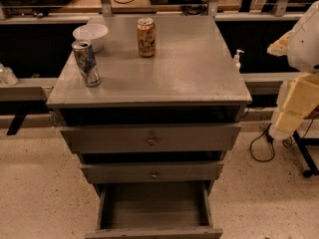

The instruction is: Close bottom drawer

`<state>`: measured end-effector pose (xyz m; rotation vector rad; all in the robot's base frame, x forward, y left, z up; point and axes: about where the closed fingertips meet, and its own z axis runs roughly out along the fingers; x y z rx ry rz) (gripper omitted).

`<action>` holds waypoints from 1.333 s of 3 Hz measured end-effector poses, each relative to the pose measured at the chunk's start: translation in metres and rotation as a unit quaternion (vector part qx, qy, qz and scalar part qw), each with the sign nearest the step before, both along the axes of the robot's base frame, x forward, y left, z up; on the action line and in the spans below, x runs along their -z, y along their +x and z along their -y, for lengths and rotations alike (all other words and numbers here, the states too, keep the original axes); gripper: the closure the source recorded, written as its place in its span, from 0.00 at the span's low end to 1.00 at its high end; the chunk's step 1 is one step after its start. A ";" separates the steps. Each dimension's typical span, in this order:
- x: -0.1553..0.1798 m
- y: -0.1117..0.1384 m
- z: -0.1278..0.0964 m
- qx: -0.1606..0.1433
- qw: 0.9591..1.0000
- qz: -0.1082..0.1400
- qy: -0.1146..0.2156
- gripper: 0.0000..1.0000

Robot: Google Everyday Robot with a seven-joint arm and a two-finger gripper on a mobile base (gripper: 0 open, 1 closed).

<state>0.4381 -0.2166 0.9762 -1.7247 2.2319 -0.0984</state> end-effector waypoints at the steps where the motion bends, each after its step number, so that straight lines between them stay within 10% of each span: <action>1: 0.000 0.000 0.000 0.000 1.000 0.000 0.000 0.00; 2: 0.028 0.007 -0.003 -0.014 0.999 -0.008 0.036 0.00; 4: 0.172 -0.005 -0.008 -0.043 0.980 -0.044 0.191 0.00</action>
Offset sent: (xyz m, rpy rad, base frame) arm 0.0377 0.0139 -0.1559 0.4218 0.1161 0.1599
